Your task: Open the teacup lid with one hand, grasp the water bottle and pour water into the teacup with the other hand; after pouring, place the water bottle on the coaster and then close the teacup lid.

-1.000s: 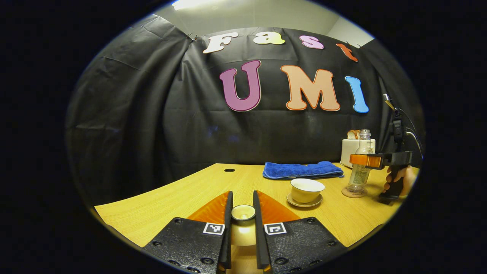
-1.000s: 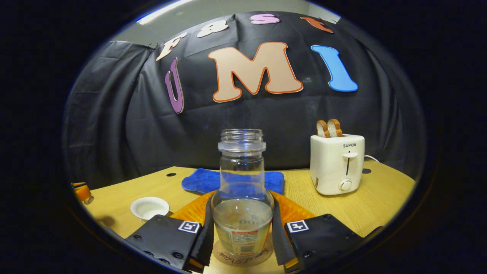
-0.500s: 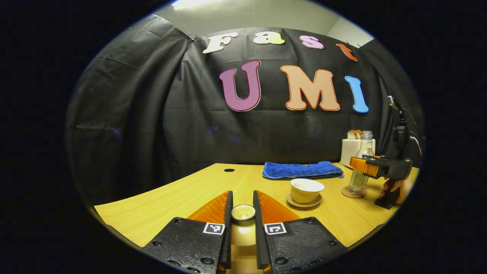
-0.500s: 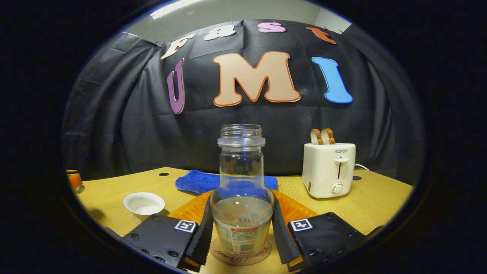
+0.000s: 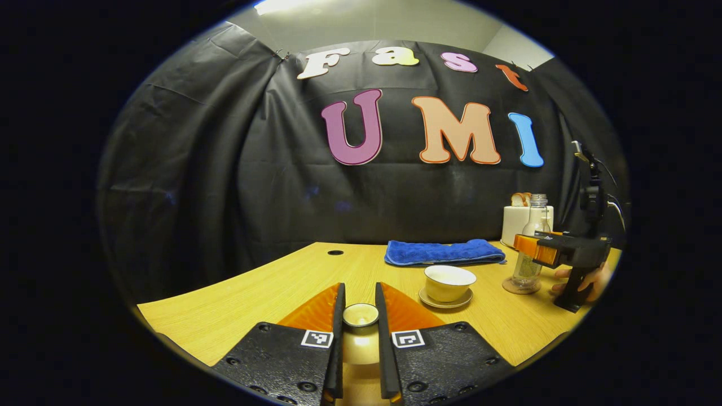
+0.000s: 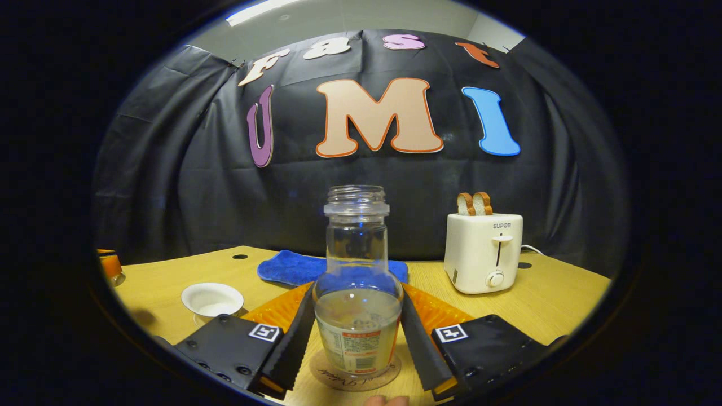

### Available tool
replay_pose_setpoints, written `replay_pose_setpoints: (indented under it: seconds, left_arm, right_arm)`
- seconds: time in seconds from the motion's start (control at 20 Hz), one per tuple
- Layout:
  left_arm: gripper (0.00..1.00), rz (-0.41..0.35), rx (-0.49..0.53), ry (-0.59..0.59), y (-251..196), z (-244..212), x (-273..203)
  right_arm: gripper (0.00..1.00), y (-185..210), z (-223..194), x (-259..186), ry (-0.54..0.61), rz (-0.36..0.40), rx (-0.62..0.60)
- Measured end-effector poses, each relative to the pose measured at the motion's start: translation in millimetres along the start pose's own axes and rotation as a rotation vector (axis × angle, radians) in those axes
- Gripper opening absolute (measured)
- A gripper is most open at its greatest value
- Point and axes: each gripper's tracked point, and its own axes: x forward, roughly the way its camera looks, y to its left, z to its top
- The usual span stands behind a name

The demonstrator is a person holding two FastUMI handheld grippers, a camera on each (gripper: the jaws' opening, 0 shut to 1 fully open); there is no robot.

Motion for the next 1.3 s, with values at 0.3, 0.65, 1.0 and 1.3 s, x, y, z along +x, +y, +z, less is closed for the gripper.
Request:
replay_pose_setpoints:
  seconds: [0.3, 0.65, 1.0, 1.3]
  left_arm:
    - [0.25, -0.020, 0.001, 0.003, -3, -1, 1]
    - [0.23, -0.096, -0.036, 0.028, -38, 5, 29]
    - [0.23, -0.191, 0.009, -0.029, -90, 45, 60]
    - [0.23, -0.274, 0.038, -0.057, -139, 61, 93]
  right_arm:
    - [0.98, 9, -1, -15, 0.001, 0.045, 0.003]
    - [0.98, -2, 1, -41, -0.004, 0.023, 0.002]
    - [1.00, -27, 3, -79, -0.007, -0.004, 0.001]
    - [0.98, -59, 5, -105, -0.010, -0.055, -0.002]
